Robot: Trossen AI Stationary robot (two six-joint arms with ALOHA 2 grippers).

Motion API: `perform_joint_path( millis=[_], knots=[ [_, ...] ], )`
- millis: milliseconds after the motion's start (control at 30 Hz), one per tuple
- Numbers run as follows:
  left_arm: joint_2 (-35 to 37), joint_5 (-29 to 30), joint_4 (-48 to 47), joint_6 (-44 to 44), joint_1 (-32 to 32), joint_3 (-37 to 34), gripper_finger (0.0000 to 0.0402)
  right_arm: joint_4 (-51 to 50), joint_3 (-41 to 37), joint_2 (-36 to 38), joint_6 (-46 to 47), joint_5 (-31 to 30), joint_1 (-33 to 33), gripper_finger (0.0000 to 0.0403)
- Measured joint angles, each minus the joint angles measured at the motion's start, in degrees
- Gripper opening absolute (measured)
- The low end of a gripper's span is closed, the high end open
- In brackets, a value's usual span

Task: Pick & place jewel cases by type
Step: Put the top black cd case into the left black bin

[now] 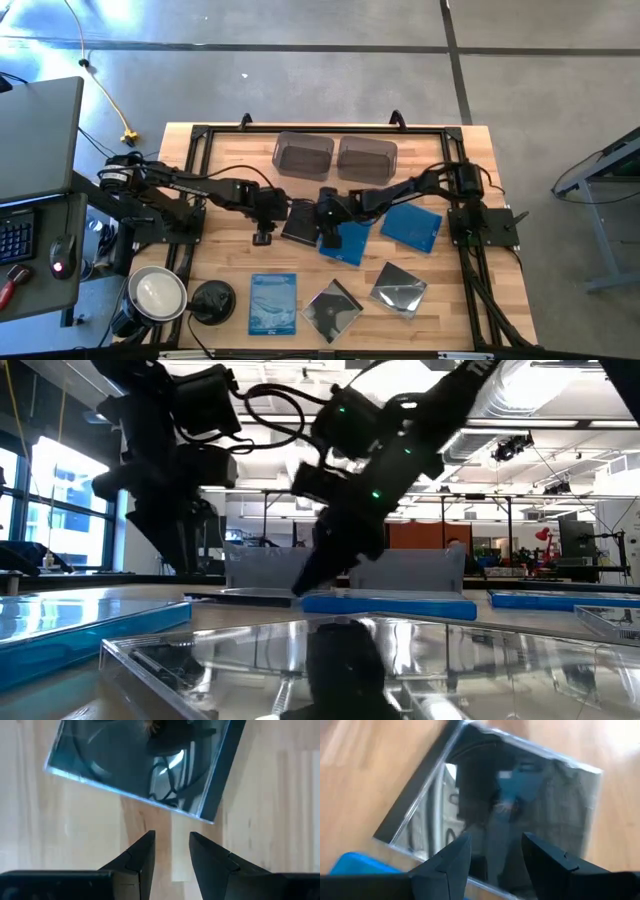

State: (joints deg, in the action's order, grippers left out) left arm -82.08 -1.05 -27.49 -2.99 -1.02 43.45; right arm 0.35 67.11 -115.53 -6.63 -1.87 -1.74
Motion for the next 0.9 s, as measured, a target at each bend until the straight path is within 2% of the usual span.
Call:
perform_joint_path(
  millis=[200,467,633,767,900],
  knots=[
    [-2.54,3.88,-1.60,-4.24,-0.08,0.02,0.0119,-2.60,3.37,-1.04,0.19,0.42,-1.71,0.0172],
    [-7.29,6.53,-0.11,-4.52,-0.06,0.15,0.0119,-2.58,4.51,-1.28,0.06,-0.94,-5.36,0.0172],
    [-7.33,6.52,0.07,-4.38,-0.06,0.10,0.0119,-10.50,4.59,0.65,-1.16,-3.58,-4.51,0.0172],
    [-7.24,6.63,0.25,-4.35,-0.06,0.08,0.0119,-14.88,4.59,2.75,1.72,-5.05,-2.68,0.0172],
    [-7.29,6.68,0.88,-4.34,-0.06,-0.05,0.0119,-18.63,4.40,2.90,5.20,-1.64,-1.82,0.0172]
  ],
)
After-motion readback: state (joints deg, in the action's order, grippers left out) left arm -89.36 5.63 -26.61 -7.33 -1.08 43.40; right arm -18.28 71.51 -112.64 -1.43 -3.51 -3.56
